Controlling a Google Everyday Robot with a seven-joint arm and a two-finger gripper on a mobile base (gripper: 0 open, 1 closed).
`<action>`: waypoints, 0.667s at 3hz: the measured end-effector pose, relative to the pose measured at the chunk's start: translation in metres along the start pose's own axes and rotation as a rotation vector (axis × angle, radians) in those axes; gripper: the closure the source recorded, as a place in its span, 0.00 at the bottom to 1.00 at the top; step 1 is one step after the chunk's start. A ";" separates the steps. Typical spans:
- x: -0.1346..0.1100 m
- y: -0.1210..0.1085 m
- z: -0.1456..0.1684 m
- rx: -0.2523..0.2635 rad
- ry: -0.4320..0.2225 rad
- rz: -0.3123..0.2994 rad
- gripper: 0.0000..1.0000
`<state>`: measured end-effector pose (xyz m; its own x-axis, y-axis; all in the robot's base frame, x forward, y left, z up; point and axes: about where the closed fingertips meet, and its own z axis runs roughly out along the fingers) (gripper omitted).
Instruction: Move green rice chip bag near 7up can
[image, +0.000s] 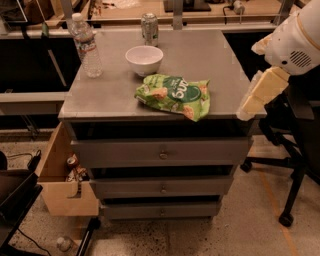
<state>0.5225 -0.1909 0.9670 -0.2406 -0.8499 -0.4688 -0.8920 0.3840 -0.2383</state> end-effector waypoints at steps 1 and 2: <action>0.000 0.000 0.000 0.000 0.000 0.000 0.00; -0.020 -0.008 0.018 -0.016 -0.044 -0.018 0.00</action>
Offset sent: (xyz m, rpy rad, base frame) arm 0.0475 0.0470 -0.0108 0.0906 -0.0222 0.0777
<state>0.5415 -0.1706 0.9627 -0.2078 -0.8400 -0.5012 -0.9023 0.3624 -0.2333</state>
